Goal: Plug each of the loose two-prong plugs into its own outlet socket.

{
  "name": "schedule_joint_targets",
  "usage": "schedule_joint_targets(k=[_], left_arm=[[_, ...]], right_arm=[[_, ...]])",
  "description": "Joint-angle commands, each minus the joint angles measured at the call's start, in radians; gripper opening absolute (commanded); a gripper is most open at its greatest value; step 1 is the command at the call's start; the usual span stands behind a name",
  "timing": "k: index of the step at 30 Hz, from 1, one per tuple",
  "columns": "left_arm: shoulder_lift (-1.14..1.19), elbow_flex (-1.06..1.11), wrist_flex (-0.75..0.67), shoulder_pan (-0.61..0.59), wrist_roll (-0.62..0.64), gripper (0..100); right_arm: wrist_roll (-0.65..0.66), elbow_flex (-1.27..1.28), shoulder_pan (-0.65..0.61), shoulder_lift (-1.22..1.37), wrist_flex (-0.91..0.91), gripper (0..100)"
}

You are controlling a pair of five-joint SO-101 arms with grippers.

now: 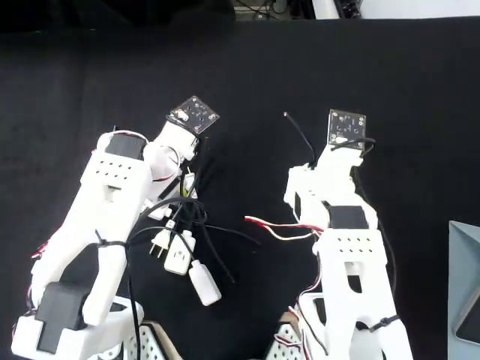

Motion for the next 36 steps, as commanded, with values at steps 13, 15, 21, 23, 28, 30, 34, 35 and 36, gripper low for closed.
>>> schedule_joint_targets(k=[13, 15, 21, 23, 28, 30, 34, 35, 36], left_arm=[[-0.043, -0.114, 0.150, 0.004, -0.002, 26], [-0.043, -0.099, 0.146, 0.013, 0.018, 26], [-0.043, 0.013, 0.066, 0.120, 0.107, 26], [-0.034, 0.093, -0.031, 0.143, 0.114, 26], [-0.031, 0.291, -0.282, 0.157, 0.117, 26], [-0.031, 0.321, -0.338, 0.134, 0.117, 26], [-0.029, 0.335, -0.391, 0.076, 0.117, 26], [-0.029, 0.334, -0.393, 0.062, 0.117, 26], [-0.029, 0.331, -0.393, 0.050, 0.117, 26]], right_arm=[[0.000, -0.004, 0.009, 0.004, -0.015, 1.3], [0.000, -0.004, 0.009, 0.004, -0.015, 1.4], [0.000, -0.004, 0.008, 0.004, -0.015, 1.4], [0.000, -0.004, 0.008, 0.004, -0.015, 1.4], [0.000, -0.001, 0.008, 0.004, -0.015, 1.4], [0.000, 0.005, 0.008, 0.004, -0.018, 1.4], [0.000, 0.005, 0.006, 0.004, -0.018, 1.4], [0.000, 0.005, 0.002, 0.004, -0.018, 1.4], [0.000, 0.005, -0.008, 0.004, -0.018, 1.4]])
